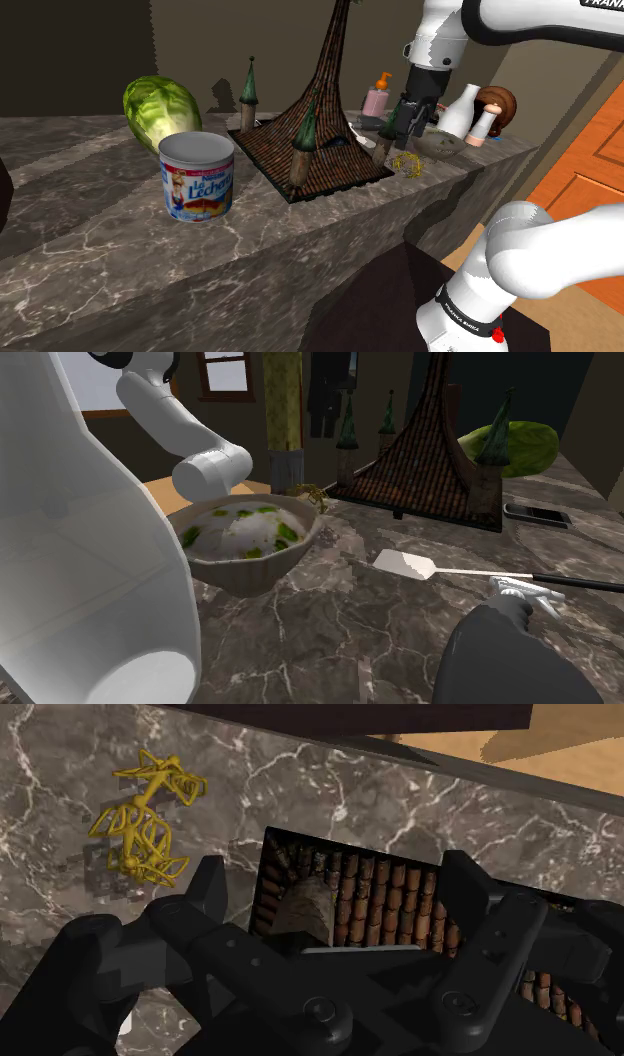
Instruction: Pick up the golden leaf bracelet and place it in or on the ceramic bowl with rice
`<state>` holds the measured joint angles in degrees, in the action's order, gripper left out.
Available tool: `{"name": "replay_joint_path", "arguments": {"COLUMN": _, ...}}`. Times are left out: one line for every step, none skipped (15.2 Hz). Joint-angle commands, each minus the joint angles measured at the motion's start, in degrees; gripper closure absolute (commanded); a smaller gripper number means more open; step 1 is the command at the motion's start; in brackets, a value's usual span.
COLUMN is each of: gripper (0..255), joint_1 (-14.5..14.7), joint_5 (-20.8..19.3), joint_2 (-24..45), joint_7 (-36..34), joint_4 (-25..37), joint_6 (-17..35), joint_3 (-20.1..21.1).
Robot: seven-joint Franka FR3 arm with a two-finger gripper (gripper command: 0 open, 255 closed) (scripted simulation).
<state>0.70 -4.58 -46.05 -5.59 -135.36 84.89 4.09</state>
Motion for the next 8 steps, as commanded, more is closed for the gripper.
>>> {"name": "replay_joint_path", "arguments": {"gripper": 0, "joint_1": 0.0, "joint_5": 0.0, "joint_2": 0.0, "joint_7": 0.0, "joint_4": 0.0, "joint_6": 0.0, "joint_3": 0.0}}
{"name": "replay_joint_path", "arguments": {"gripper": 0, "joint_1": -0.76, "joint_5": -0.4, "joint_2": -0.49, "joint_7": 0.38, "joint_4": -1.1, "joint_6": 1.18, "joint_3": -1.42}}
{"name": "replay_joint_path", "arguments": {"gripper": 0, "joint_1": -1.53, "joint_5": -0.81, "joint_2": -0.92, "joint_7": 0.76, "joint_4": -2.16, "joint_6": 2.36, "joint_3": -2.85}}
{"name": "replay_joint_path", "arguments": {"gripper": 0, "joint_1": -2.32, "joint_5": -1.23, "joint_2": -1.29, "joint_7": 1.14, "joint_4": -3.18, "joint_6": 3.56, "joint_3": -4.3}}
{"name": "replay_joint_path", "arguments": {"gripper": 0, "joint_1": -3.13, "joint_5": -1.64, "joint_2": -1.6, "joint_7": 1.53, "joint_4": -4.16, "joint_6": 4.76, "joint_3": -5.75}}
{"name": "replay_joint_path", "arguments": {"gripper": 0, "joint_1": -3.95, "joint_5": -2.06, "joint_2": -1.84, "joint_7": 1.93, "joint_4": -5.1, "joint_6": 5.99, "joint_3": -7.22}}
{"name": "replay_joint_path", "arguments": {"gripper": 0, "joint_1": -4.78, "joint_5": -2.48, "joint_2": -2.03, "joint_7": 2.33, "joint_4": -5.99, "joint_6": 7.22, "joint_3": -8.7}}
{"name": "replay_joint_path", "arguments": {"gripper": 0, "joint_1": -5.61, "joint_5": -2.9, "joint_2": -2.14, "joint_7": 2.74, "joint_4": -6.85, "joint_6": 8.47, "joint_3": -10.2}}
